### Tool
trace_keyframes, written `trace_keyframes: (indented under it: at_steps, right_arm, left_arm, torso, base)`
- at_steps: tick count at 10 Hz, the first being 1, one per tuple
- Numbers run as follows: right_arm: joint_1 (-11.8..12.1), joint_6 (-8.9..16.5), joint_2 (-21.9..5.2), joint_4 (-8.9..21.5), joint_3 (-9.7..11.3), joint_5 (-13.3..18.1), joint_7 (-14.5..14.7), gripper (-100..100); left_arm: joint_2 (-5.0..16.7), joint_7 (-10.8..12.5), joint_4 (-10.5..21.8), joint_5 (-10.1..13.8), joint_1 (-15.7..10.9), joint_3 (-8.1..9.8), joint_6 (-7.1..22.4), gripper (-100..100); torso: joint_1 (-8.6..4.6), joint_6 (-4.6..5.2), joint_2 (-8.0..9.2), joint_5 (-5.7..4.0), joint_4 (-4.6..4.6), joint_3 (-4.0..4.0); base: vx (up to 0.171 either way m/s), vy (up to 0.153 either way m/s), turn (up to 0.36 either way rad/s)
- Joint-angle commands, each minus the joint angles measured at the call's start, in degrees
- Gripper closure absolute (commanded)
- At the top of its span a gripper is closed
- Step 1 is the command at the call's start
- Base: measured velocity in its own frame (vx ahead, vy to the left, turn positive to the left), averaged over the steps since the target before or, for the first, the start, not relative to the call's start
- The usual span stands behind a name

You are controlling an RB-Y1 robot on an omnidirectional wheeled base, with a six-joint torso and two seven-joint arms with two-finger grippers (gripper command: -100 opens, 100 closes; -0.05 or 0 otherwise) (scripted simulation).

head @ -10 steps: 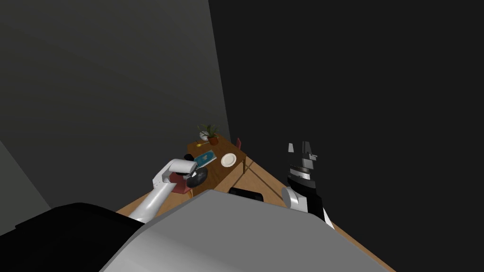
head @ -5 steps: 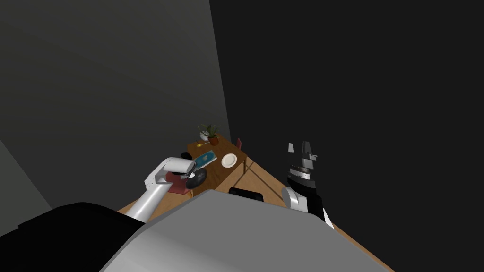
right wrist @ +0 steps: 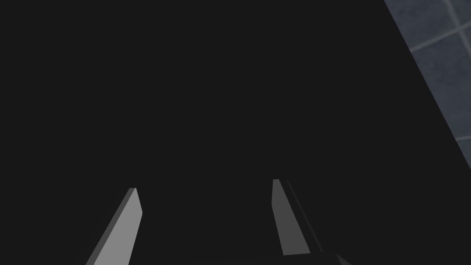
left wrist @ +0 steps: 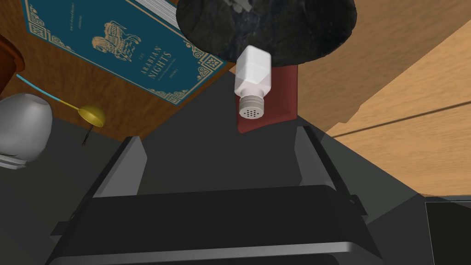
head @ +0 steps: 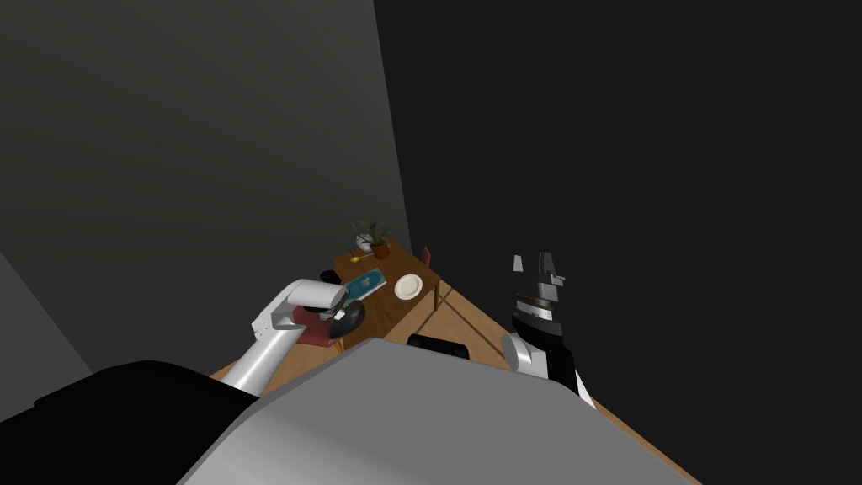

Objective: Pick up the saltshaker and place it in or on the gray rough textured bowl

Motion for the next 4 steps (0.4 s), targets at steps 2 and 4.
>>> trace_keyframes:
  at_steps: [2,4]
  right_arm:
    - [0.0,0.0,0.0,0.0,0.0,0.0,0.0,0]
    - [0.0,0.0,0.0,0.0,0.0,0.0,0.0,0]
  left_arm:
    - [0.0,0.0,0.0,0.0,0.0,0.0,0.0,0]
    - [0.0,0.0,0.0,0.0,0.0,0.0,0.0,0]
  torso:
    - [0.0,0.0,0.0,0.0,0.0,0.0]
    - [0.0,0.0,0.01,0.0,0.0,0.0]
  base:
    - [0.0,0.0,0.0]
    - [0.0,0.0,0.0]
